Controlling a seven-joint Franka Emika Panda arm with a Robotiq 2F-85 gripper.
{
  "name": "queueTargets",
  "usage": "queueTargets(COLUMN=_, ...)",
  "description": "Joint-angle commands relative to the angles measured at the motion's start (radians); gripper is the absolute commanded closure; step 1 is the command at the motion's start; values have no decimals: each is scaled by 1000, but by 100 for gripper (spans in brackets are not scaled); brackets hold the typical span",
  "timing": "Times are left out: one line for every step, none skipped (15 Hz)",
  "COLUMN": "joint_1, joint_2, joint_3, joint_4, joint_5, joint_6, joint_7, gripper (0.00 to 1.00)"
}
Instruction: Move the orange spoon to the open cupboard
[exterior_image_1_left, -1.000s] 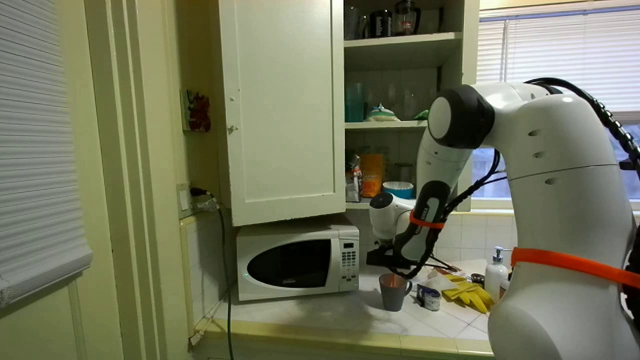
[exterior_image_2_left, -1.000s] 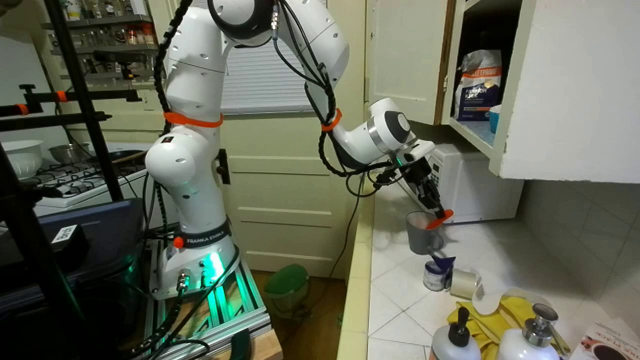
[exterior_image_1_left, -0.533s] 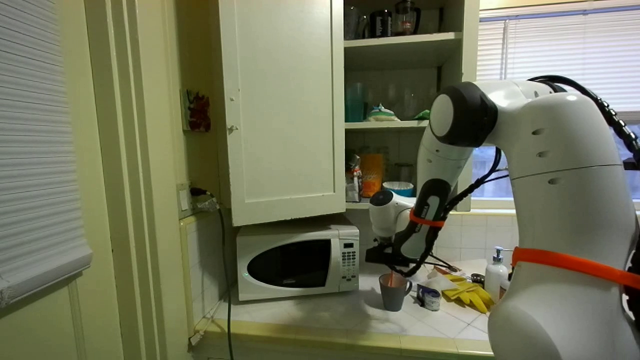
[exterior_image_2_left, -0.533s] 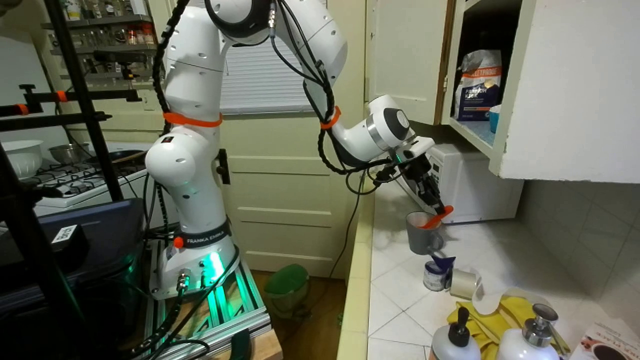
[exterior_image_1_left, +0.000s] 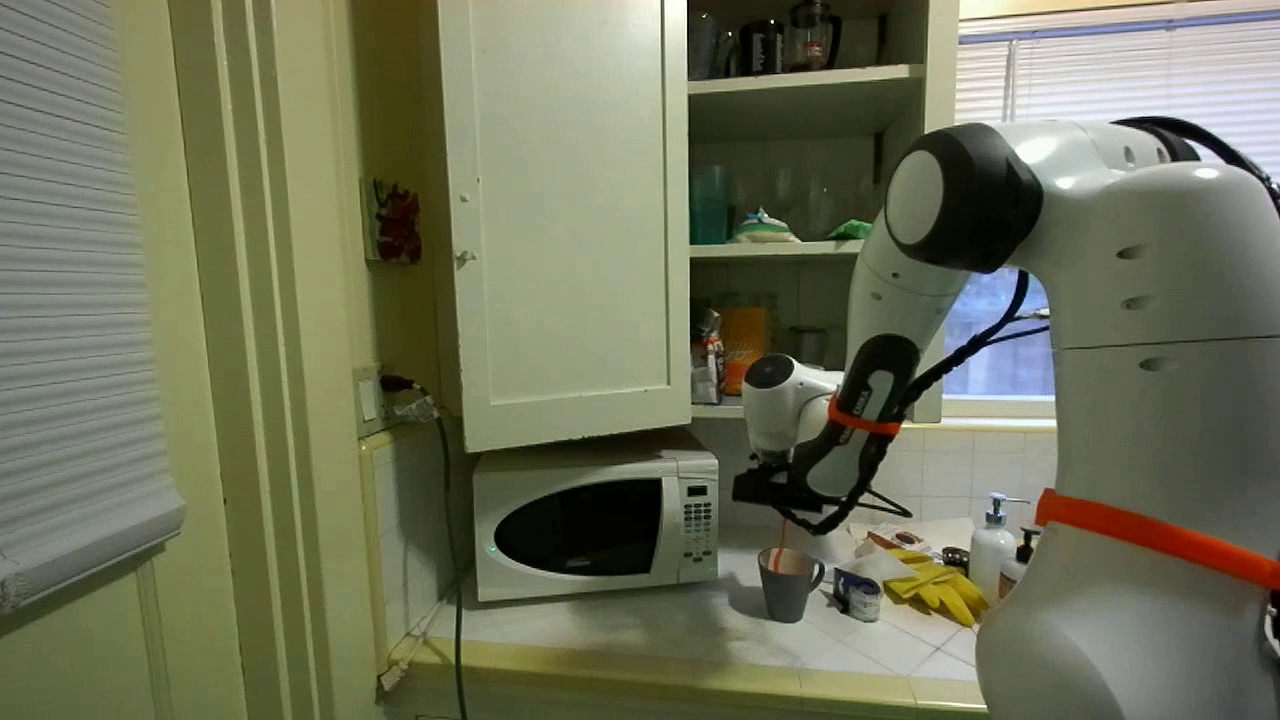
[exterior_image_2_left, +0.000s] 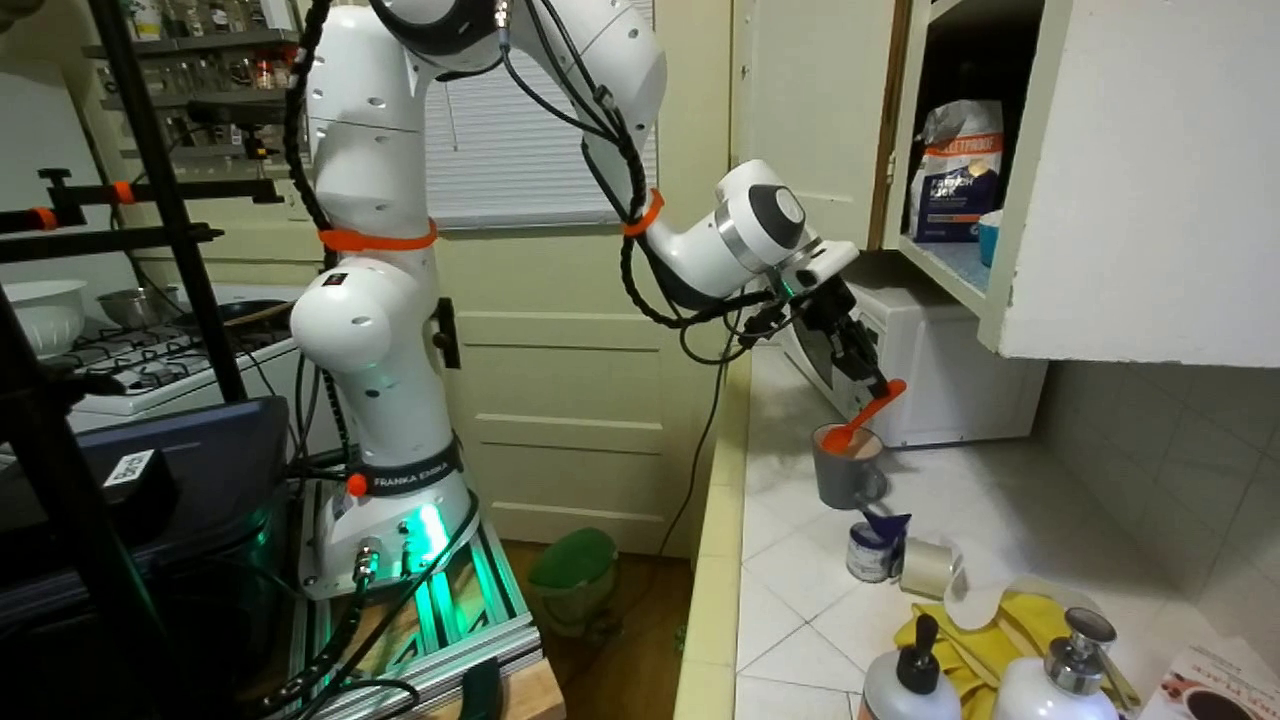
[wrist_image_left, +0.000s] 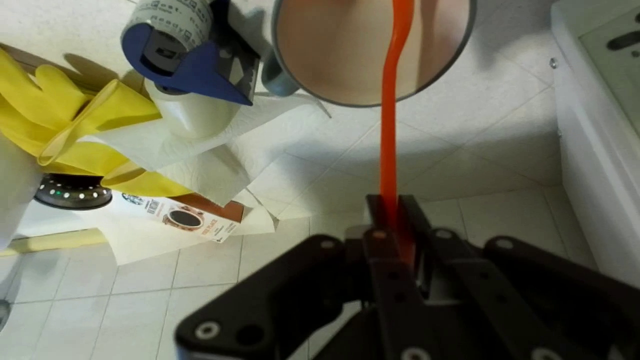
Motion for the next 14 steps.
queueTargets(joint_1=-1, joint_2=-101, joint_3=5, joint_4=-73, joint_5=46, joint_6=-34, joint_7=-23, gripper=97)
queueTargets(joint_1=-3, joint_2=-119, joint_3=5, joint_4=-85, joint_5=74, joint_6=-36, joint_7=-34, gripper=97)
queueTargets(joint_1=-4, joint_2=-135, joint_3=4, joint_4=-95, joint_5=99, joint_6=-35, joint_7=-45, gripper=97)
queueTargets(joint_1=-4, joint_2=-151, joint_3=4, joint_4=-104, joint_5=125, joint_6=-37, joint_7=-54, gripper=97)
queueTargets(joint_1=-3, joint_2=-168, joint_3=3, joint_4=-115, joint_5=153, joint_6=-33, joint_7=-71, gripper=97)
queueTargets(joint_1=-2, joint_2=-184, joint_3=2, joint_4=-127, joint_5=191, joint_6=-29, joint_7=-94, gripper=97)
queueTargets(joint_1=-1, joint_2=-199, joint_3=1, joint_4=-133, joint_5=208, joint_6=-34, joint_7=-94, gripper=97)
queueTargets(joint_1=0, joint_2=-217, joint_3=0, joint_4=-140, joint_5=227, joint_6=-39, joint_7=-97, gripper=97)
queueTargets(joint_1=0, joint_2=-233, joint_3=-1, joint_4=-145, joint_5=239, joint_6=-42, joint_7=-80, gripper=97)
queueTargets(joint_1=-1, joint_2=-247, joint_3=-2, joint_4=-147, joint_5=247, joint_6=-45, joint_7=-65, gripper=97)
queueTargets(joint_1=-1, joint_2=-263, joint_3=-4, joint_4=-151, joint_5=258, joint_6=-49, joint_7=-59, gripper=97)
queueTargets(joint_1=-4, joint_2=-285, joint_3=-2, joint_4=-156, joint_5=245, joint_6=-64, joint_7=-17, gripper=97)
queueTargets(joint_1=-3, joint_2=-306, joint_3=-1, joint_4=-165, joint_5=259, joint_6=-84, joint_7=-6, gripper=97)
queueTargets(joint_1=-6, joint_2=-327, joint_3=1, joint_4=-169, joint_5=256, joint_6=-105, joint_7=32, gripper=97)
